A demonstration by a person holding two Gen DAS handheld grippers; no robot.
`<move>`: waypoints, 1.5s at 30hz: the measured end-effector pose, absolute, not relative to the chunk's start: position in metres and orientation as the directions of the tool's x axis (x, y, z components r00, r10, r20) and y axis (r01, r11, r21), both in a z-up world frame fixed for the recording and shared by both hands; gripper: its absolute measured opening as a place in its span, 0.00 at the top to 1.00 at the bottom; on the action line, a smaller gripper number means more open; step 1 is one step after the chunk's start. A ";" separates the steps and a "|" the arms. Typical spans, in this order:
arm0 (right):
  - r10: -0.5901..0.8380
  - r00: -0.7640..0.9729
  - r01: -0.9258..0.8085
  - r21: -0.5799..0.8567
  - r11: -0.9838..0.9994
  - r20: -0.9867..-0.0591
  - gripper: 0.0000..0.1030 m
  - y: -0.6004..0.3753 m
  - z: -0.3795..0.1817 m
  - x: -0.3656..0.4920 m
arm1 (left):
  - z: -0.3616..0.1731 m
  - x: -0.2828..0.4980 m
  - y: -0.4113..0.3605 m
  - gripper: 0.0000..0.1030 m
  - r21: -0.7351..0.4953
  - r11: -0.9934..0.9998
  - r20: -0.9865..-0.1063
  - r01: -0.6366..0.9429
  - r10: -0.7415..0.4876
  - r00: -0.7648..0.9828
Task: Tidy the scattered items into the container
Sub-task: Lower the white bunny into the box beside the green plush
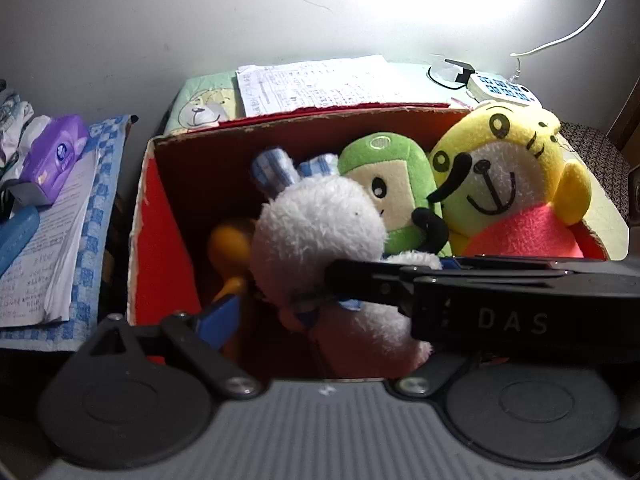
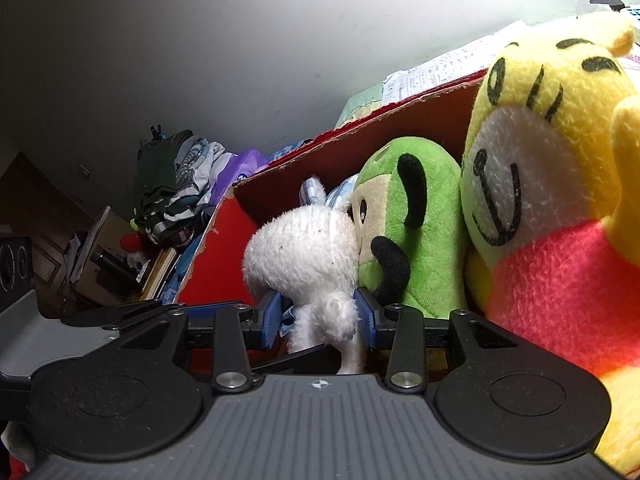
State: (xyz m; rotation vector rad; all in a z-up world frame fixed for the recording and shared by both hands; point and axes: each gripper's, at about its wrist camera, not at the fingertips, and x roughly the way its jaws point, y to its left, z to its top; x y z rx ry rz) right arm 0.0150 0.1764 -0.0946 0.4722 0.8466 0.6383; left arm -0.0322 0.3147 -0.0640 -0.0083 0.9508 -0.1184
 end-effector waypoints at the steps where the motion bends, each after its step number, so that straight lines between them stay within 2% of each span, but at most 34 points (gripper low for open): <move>1: 0.686 0.497 -0.326 0.618 0.715 -0.532 0.61 0.176 -0.096 0.015 | -0.065 -0.032 0.314 0.07 -0.053 0.994 -0.815 0.095 -0.098 0.572; 18: 0.704 0.495 -0.343 0.630 0.697 -0.509 0.61 0.170 -0.101 0.012 | -0.072 -0.030 0.306 0.02 0.004 0.994 -0.820 0.107 -0.058 0.570; 45: 0.709 0.497 -0.352 0.631 0.691 -0.500 0.60 0.168 -0.100 0.011 | -0.074 -0.030 0.306 0.00 0.010 0.994 -0.817 0.110 -0.056 0.574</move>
